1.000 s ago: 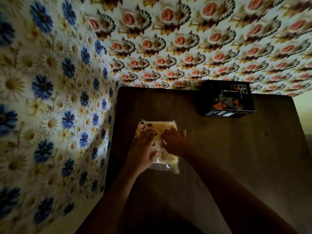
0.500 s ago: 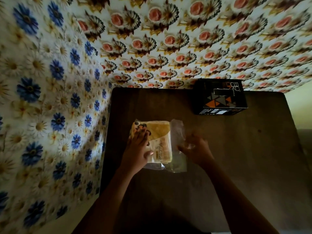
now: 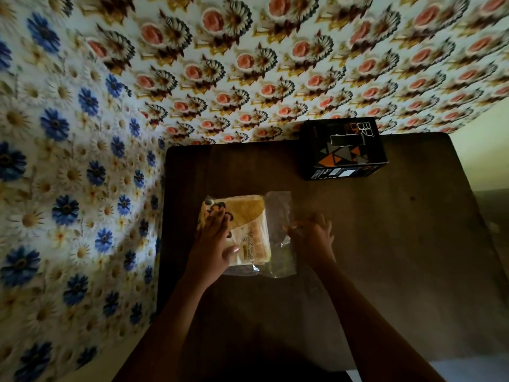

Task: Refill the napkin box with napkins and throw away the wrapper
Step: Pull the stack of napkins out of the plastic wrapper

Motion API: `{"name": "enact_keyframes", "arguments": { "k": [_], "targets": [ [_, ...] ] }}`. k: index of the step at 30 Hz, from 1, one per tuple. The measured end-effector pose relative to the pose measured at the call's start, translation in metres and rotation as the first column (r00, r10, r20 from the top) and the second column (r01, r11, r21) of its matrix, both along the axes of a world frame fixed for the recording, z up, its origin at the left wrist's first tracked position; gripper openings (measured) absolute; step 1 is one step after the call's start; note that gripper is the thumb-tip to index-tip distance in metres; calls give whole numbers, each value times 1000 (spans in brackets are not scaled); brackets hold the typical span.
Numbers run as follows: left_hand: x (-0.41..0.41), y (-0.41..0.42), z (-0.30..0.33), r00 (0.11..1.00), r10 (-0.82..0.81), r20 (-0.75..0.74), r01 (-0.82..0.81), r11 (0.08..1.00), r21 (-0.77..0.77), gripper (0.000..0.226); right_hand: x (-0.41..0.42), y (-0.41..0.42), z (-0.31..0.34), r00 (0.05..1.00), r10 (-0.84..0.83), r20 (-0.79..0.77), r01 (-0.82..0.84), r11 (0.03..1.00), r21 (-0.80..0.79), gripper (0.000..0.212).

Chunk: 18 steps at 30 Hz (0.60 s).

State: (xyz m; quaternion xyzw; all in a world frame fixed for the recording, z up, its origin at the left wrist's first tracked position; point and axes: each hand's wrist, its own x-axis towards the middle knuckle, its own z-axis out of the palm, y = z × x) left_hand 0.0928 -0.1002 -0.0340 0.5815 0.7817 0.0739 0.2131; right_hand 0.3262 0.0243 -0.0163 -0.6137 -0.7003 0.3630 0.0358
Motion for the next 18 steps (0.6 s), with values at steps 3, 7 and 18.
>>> {"name": "enact_keyframes", "arguments": {
  "k": [3,7,18],
  "targets": [
    [1,0,0,1000,-1,-11,1,1000,-2,87,-13,4,5,998,55,32,-53,996,-70,28],
    [-1,-1,-2,1000,3,-19,-3,1000,-10,88,-18,9,6,990,-89,-113,81,994,-77,6],
    [0,-2,-2,999,19,31,-19,1000,15,88,-7,-1,2,770,-259,-583,263,961,-81,14]
  ]
}}
